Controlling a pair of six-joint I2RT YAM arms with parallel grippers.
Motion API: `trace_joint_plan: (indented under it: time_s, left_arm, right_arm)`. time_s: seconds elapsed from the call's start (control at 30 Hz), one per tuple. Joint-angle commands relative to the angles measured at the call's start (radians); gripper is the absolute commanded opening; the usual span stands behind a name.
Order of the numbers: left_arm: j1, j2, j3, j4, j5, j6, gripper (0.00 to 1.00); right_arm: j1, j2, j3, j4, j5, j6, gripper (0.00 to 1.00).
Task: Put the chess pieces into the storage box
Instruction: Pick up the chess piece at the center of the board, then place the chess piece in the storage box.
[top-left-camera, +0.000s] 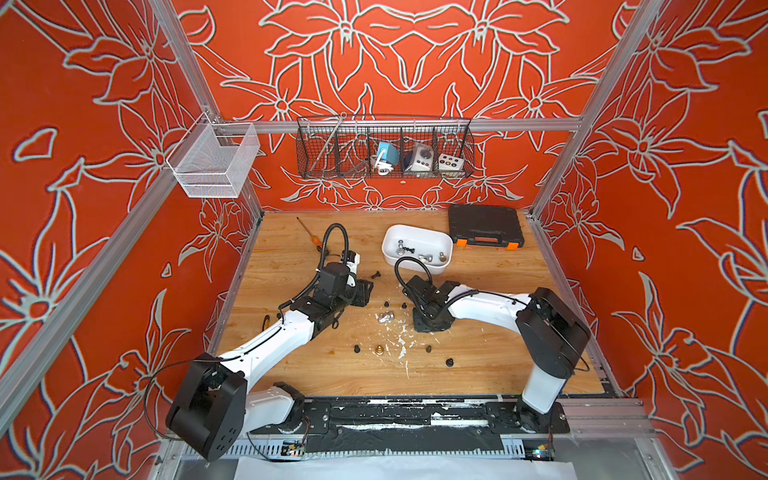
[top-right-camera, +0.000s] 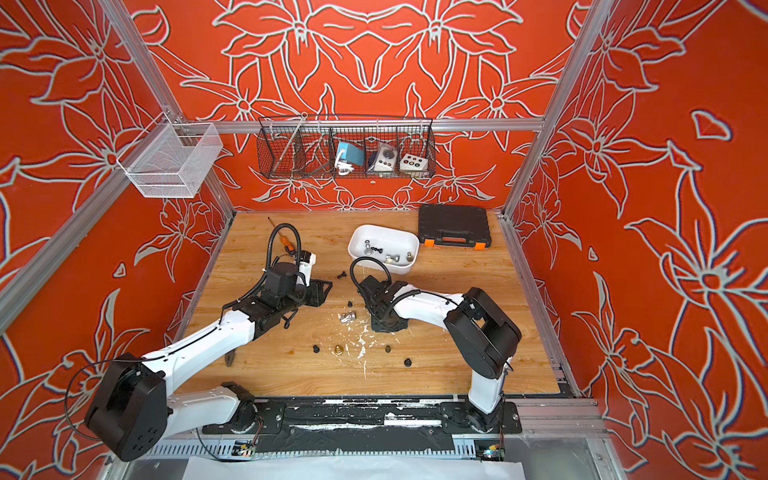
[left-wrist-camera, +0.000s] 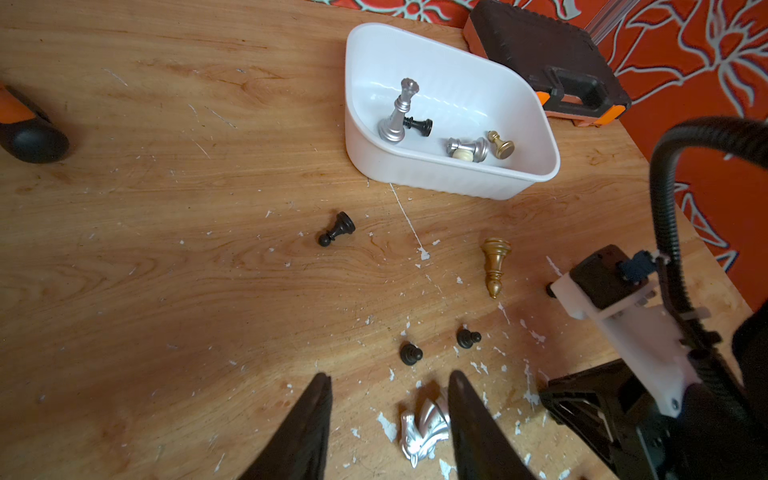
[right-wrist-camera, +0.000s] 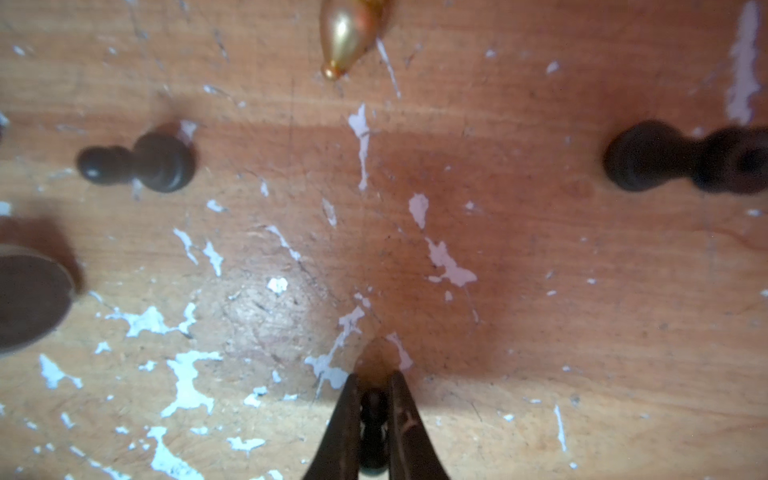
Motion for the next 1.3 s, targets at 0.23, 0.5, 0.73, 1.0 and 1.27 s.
trace_joint_plan:
  time_s: [0.23,0.5,0.73,1.0,1.27]
  left_arm:
    - [0.005,0.002,0.003,-0.004,0.006,0.007,0.47]
    - [0.006,0.001,0.004,-0.007,0.001,0.009,0.47]
    - [0.007,-0.001,0.005,-0.008,0.001,0.011,0.47]
    - [0.010,-0.003,0.007,-0.009,0.002,0.011,0.47]
    - [0.013,-0.011,0.008,-0.012,0.005,0.014,0.47]
  right_arm:
    - [-0.003,-0.001,0.032,-0.046,0.011,-0.019,0.14]
    - [-0.016,0.006,0.060,-0.042,0.012,-0.038,0.13]
    - [-0.066,0.007,0.100,-0.043,0.003,-0.072,0.13]
    - [-0.144,0.024,0.227,-0.070,-0.015,-0.142,0.13]
    - [-0.255,0.110,0.514,-0.152,-0.024,-0.251,0.13]
